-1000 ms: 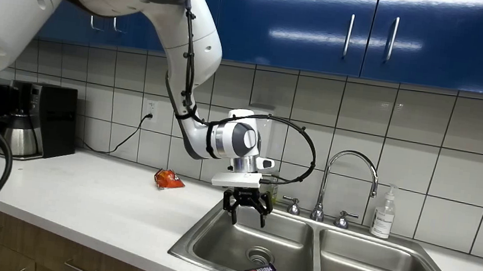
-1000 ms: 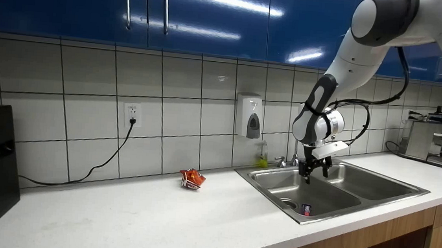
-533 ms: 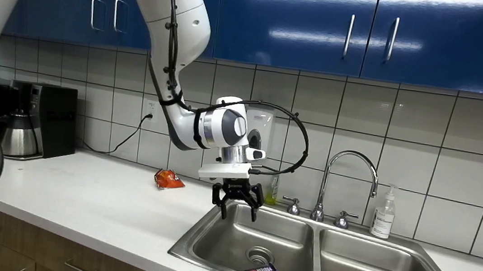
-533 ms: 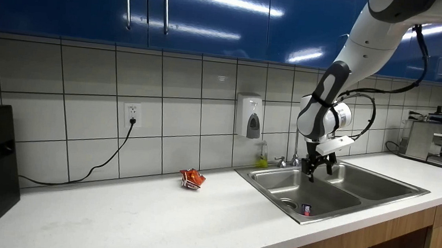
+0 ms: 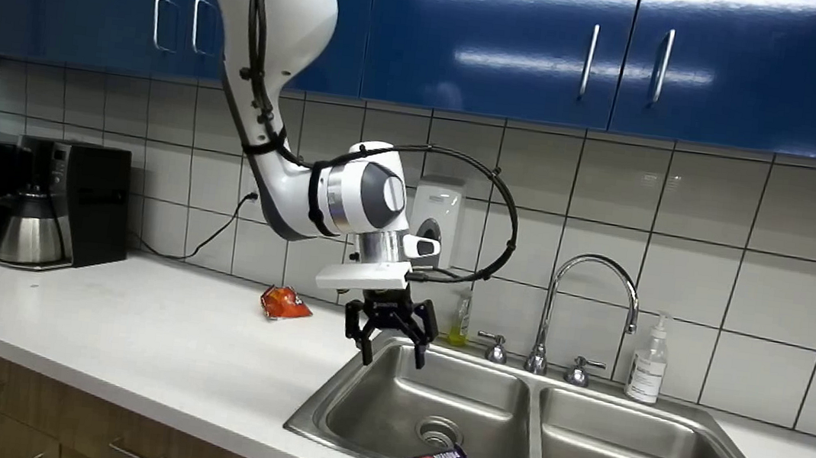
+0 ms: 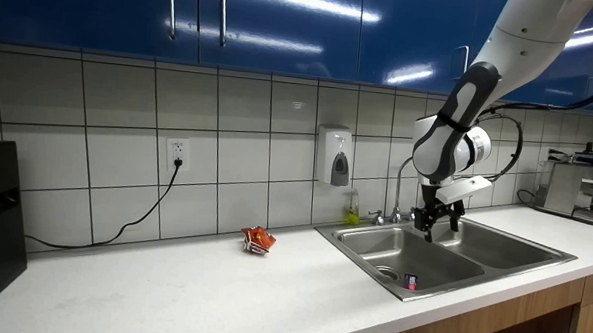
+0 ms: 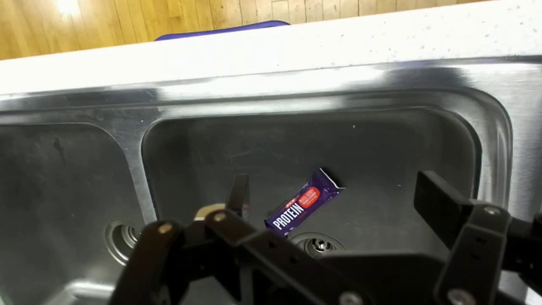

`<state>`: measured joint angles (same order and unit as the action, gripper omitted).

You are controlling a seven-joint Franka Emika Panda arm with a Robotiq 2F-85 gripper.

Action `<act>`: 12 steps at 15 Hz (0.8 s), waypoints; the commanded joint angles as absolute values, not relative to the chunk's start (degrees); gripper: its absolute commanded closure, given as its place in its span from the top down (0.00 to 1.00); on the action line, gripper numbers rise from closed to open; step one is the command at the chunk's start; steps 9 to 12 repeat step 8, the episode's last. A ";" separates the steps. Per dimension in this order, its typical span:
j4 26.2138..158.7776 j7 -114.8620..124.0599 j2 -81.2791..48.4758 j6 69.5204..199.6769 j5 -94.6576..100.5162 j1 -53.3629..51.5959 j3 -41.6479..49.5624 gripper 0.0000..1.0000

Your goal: Pick up the object from the counter and put it in the sink

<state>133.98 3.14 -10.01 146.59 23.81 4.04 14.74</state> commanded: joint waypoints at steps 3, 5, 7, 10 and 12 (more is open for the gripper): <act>134.27 3.57 -9.70 146.47 24.26 5.15 13.61 1.00; 134.21 3.57 -10.12 146.51 24.25 5.11 13.60 1.00; 134.16 3.57 -10.23 146.51 24.25 5.10 13.61 1.00; 134.16 3.57 -10.23 146.51 24.25 5.10 13.61 1.00; 134.16 3.57 -10.23 146.51 24.25 5.10 13.61 1.00</act>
